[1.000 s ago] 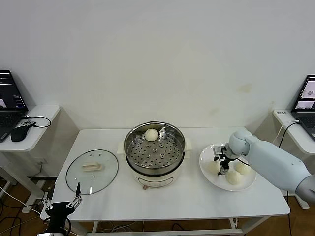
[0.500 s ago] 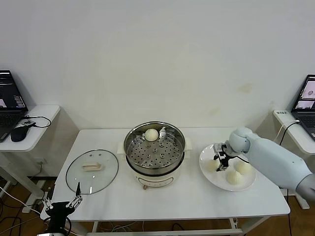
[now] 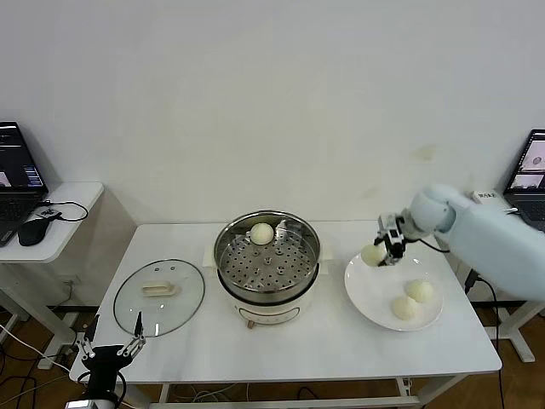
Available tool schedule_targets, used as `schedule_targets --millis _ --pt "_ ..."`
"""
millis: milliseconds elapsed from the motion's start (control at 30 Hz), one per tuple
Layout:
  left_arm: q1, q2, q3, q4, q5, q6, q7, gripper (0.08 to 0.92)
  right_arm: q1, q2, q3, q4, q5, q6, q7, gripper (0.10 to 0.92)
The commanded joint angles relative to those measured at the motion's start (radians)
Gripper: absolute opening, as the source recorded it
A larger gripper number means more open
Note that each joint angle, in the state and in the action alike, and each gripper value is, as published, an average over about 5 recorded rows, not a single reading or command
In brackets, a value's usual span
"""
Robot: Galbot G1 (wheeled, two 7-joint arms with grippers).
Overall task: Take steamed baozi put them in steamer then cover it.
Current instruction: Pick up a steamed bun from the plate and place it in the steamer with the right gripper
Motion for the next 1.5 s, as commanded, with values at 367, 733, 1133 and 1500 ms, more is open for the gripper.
schedule_targets --millis 367,733,1133,1500 --pt "-0.002 0.017 0.002 -0.008 -0.01 0.002 0.0 0.823 0.305 0.279 -0.209 0.073 0.398 -0.201 0.128 0.594" --pt "0.009 -0.001 -0.003 -0.018 -0.011 -0.005 0.0 0.823 0.153 0.548 -0.2 -0.068 0.452 -0.278 0.209 0.594" --pt "-0.007 -0.009 0.002 -0.016 -0.011 -0.002 0.001 0.823 0.028 0.654 -0.192 -0.167 0.433 -0.344 0.296 0.594" --pt "-0.013 -0.005 0.001 -0.012 -0.013 -0.004 0.001 0.823 -0.011 0.715 -0.179 -0.258 0.378 -0.361 0.321 0.594"
